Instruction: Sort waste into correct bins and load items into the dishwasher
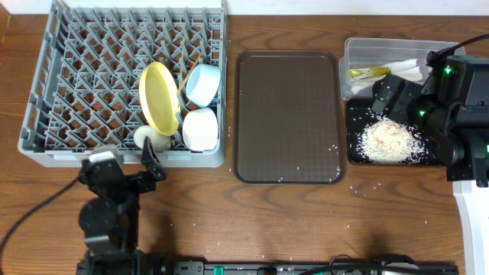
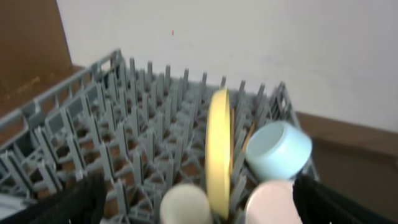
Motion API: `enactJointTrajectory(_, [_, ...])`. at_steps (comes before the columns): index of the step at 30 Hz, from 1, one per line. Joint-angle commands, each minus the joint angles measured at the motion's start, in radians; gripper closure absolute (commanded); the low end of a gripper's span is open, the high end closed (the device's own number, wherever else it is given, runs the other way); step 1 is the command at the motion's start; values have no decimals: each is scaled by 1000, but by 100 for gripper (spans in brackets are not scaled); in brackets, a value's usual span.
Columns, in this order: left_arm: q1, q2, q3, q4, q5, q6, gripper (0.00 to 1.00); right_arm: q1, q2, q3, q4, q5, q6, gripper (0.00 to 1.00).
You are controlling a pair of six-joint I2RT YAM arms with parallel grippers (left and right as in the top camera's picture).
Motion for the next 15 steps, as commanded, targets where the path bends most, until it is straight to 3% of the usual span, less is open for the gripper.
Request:
enactJointTrajectory(1, [5,-90,-116,60,-9,31,3,-5,2,12,-1,13,8,1])
enactJointTrajectory(8, [-1,-202,-304,180,-9,34,3,-5,2,12,-1,13,8,1])
enactJointTrajectory(15, [-16,-250,-384,186,-9,38,3,-5,2,12,-1,13,8,1])
